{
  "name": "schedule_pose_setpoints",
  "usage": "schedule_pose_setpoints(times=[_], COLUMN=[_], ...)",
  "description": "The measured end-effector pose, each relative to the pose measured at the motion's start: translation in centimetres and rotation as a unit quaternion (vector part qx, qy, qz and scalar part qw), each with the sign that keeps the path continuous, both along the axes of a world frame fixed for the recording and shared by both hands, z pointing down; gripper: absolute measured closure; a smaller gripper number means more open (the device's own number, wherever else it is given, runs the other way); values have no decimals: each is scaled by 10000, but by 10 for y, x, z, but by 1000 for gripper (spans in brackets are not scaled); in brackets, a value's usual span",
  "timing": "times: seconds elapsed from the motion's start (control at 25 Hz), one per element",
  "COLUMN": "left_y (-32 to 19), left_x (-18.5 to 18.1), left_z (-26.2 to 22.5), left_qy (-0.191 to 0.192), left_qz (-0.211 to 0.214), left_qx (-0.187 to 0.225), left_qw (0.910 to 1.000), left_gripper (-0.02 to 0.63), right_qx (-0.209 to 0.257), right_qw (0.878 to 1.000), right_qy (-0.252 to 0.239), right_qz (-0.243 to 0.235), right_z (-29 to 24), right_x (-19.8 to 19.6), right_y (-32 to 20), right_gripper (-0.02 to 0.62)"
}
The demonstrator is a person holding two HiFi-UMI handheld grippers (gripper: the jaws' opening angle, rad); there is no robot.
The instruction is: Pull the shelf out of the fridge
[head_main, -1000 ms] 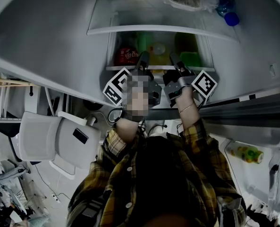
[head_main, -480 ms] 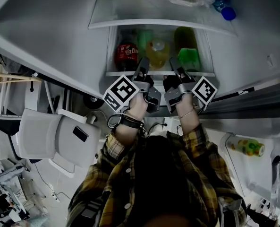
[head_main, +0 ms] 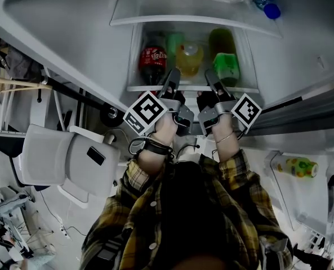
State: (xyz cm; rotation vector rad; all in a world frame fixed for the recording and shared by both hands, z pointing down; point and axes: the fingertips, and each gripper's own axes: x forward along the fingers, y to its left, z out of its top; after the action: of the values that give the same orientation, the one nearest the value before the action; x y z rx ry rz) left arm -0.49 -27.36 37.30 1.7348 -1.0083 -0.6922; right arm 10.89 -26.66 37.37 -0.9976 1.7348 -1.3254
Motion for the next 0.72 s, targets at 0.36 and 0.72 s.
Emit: schedule_pose_setpoints(times=[0.36, 0.72], left_y=[18, 32], left_x=[-1, -2], left_z=[-1, -4], left_qy=[25, 39], left_qz=[6, 33], left_qx=[42, 116], left_qw=[10000, 9999], left_gripper=[558, 558], right_qx=[48, 72], right_qw=[9999, 9999], right_qy=[61, 107], right_qz=[-69, -74], right_z=[-2, -4], right_x=[-2, -3], right_y=[17, 31], right_gripper=[558, 557])
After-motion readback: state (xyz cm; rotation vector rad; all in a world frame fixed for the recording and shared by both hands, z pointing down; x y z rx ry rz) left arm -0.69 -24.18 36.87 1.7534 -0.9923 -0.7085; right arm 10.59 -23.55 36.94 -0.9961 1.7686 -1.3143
